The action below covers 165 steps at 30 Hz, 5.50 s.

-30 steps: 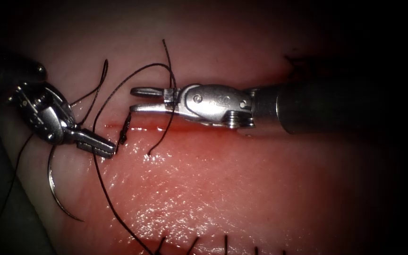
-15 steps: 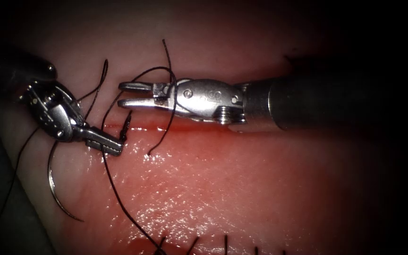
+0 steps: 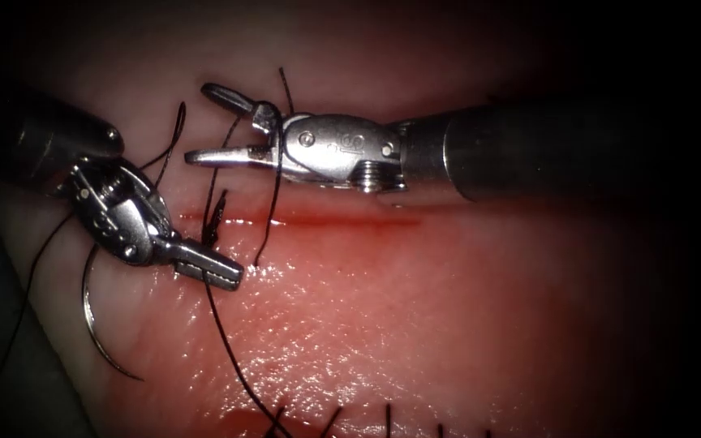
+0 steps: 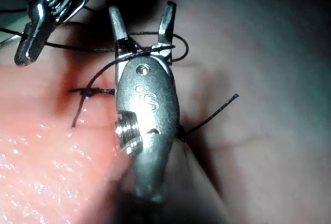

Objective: Wound Closure
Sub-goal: Wrap the suture twice counter-clockwise around the right gripper, then grab the short tail with the right gripper

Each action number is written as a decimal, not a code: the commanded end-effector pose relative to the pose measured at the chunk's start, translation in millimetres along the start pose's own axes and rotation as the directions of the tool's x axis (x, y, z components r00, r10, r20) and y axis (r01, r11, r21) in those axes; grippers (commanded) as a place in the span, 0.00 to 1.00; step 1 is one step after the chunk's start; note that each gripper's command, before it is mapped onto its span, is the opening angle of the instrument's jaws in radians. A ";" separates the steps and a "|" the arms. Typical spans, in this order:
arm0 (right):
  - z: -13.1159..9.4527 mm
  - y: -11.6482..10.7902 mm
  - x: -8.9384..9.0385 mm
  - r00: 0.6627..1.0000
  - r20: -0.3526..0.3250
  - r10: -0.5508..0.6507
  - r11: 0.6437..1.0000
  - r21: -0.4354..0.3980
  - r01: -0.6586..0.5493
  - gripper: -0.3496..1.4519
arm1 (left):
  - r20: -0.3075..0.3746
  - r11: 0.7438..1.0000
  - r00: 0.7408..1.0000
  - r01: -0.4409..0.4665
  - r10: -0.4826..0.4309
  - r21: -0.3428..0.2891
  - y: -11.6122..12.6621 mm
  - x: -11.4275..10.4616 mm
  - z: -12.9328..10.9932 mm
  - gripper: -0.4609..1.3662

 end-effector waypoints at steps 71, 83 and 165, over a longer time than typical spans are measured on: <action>-4.5 -6.2 -6.2 0.999 0.015 0.050 0.805 0.592 -0.049 0.72 | 0.088 0.922 0.967 -0.256 0.241 0.290 -3.6 -8.1 -2.8 0.06; -6.8 -3.2 -4.2 0.965 -0.159 0.208 0.818 0.569 -0.083 0.65 | 0.067 0.927 0.968 -0.249 0.240 0.279 -3.3 -9.4 -3.1 0.06; -9.6 8.5 -5.7 0.880 0.083 0.467 0.729 -0.599 -0.330 0.66 | 0.457 0.826 0.726 0.276 -0.514 0.491 3.5 -6.4 2.0 0.06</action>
